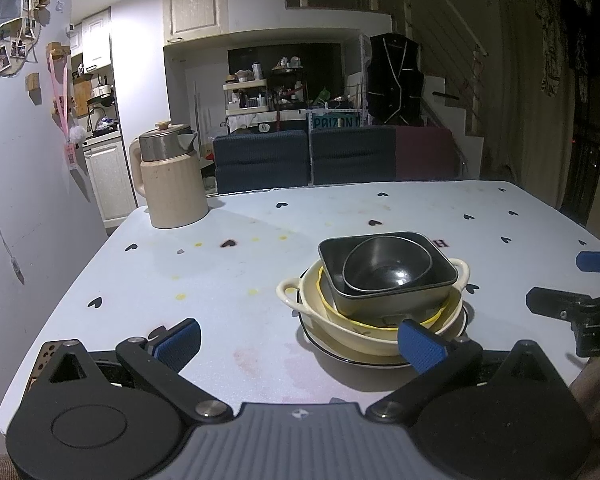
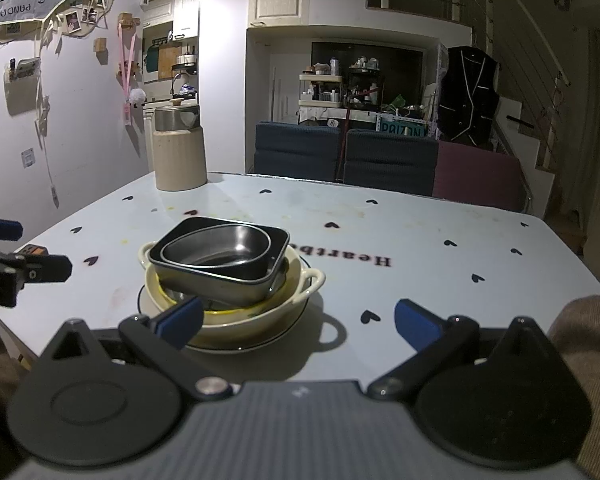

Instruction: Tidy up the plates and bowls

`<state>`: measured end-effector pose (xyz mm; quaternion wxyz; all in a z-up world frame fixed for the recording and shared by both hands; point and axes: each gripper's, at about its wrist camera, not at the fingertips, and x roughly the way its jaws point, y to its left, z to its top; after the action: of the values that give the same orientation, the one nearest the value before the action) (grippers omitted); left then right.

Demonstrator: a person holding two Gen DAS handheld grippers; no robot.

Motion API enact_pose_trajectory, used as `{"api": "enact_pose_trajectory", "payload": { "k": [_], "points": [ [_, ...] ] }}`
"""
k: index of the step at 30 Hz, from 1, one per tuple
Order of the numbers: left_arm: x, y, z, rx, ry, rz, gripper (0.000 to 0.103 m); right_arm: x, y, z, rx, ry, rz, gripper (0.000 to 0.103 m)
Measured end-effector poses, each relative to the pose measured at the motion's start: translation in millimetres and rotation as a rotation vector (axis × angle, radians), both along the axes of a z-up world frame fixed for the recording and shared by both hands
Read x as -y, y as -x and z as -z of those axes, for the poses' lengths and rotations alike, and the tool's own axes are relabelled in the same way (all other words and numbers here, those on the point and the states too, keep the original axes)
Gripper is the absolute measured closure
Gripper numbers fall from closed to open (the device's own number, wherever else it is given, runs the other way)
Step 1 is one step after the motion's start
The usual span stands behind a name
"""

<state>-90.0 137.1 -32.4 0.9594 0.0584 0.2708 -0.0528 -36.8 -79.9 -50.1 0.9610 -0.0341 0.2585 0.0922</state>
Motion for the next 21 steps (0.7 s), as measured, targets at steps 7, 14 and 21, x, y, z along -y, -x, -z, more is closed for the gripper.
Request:
{"api": "enact_pose_trajectory", "payload": {
  "k": [7,14,21],
  "points": [
    [0.0,0.0,0.1,0.0,0.001,0.001,0.0,-1.1,0.4,0.0,-0.001,0.001,0.001,0.001],
    [0.7,0.0,-1.0,0.001,0.001,0.002,0.0,-1.1,0.5,0.0,-0.002,0.001,0.001,0.001],
    [1.0,0.1,-1.3,0.002,0.003,0.002,0.0,-0.5,0.4,-0.1,-0.002,0.001,0.001,0.001]
  ]
}}
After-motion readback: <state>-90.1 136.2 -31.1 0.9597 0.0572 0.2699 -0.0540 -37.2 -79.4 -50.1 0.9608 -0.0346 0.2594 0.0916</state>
